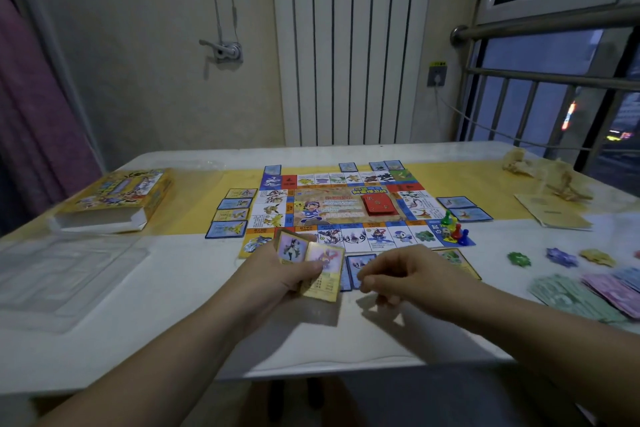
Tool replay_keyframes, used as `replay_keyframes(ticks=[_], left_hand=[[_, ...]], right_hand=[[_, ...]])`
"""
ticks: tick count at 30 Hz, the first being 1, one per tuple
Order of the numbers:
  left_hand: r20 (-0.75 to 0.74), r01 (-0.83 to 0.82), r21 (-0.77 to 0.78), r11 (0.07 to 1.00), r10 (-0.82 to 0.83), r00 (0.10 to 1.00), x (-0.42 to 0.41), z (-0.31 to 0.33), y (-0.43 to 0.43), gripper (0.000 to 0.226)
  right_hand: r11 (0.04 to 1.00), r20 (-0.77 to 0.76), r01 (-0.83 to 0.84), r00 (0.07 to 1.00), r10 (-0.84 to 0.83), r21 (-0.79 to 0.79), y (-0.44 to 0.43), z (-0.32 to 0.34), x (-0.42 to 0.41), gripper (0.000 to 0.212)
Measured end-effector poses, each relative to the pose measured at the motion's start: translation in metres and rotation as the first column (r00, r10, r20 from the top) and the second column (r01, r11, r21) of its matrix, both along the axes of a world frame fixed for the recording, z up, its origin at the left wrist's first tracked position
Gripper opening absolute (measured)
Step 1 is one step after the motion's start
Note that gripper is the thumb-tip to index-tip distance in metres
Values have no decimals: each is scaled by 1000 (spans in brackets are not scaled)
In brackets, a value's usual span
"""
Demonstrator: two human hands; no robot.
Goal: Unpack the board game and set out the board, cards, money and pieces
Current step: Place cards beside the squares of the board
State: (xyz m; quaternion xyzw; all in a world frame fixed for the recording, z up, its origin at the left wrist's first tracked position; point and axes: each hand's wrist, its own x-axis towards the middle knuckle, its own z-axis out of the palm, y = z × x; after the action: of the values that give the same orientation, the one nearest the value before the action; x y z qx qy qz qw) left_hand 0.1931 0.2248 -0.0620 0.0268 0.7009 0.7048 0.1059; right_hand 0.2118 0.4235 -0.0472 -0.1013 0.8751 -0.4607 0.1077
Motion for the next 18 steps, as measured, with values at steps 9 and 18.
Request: replay_keyframes(ticks=[9,18], left_hand=[[-52,45,13,999,-44,998,-6,5,46,29],[-404,-171,-847,503,-402,822,-9,7,39,54]], right_hand=[[967,16,126,992,-125,-223,9,5,-10,19],[951,-262,307,921,-288,35,55,6,-35,38]])
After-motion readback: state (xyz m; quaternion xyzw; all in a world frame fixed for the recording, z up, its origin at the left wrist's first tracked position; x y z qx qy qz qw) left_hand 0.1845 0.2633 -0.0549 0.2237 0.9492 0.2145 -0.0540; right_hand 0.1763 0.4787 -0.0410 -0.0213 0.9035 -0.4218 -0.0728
